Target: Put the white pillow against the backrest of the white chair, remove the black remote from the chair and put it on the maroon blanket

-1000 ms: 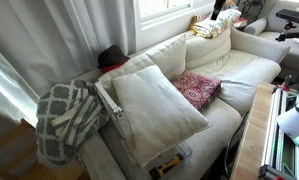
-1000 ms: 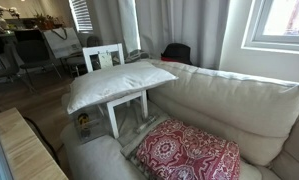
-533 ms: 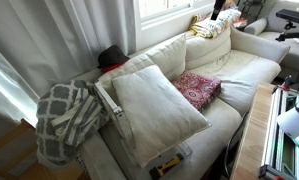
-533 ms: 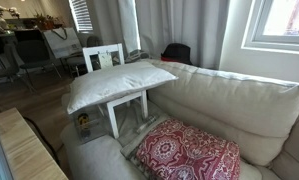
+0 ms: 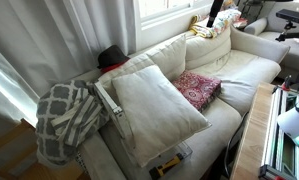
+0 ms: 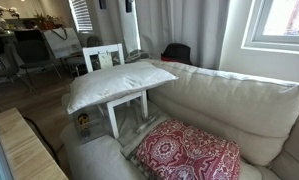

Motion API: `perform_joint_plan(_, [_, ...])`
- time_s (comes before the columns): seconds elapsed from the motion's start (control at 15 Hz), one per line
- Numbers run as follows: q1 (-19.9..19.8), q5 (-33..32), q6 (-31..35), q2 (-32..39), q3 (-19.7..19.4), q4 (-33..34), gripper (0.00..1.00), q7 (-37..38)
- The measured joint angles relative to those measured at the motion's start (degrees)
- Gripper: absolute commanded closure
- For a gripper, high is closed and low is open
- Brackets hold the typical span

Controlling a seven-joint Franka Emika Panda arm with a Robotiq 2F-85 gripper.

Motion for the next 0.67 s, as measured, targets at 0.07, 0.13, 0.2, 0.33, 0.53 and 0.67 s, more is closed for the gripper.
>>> perform_joint_plan(0.07, [0.46,3.29,0.07,3.00,-0.76,0.91,0.00,-3.92])
perform_joint_plan(0.13, [0.75,6.85,0.07,6.38,-1.17,2.05,0.00,-7.88])
perform_joint_plan(0.2, [0.86,10.58,0.06,10.02,-1.19,3.42,0.00,-12.06])
perform_joint_plan(0.33, [0.61,16.80,-1.40,17.20,-0.58,6.83,0.00,-19.15])
perform_joint_plan(0.53, [-1.91,22.69,-4.98,28.07,2.45,14.23,0.00,-25.88])
perform_joint_plan(0.67, [-4.37,24.79,-6.69,34.99,5.19,19.76,0.00,-26.79])
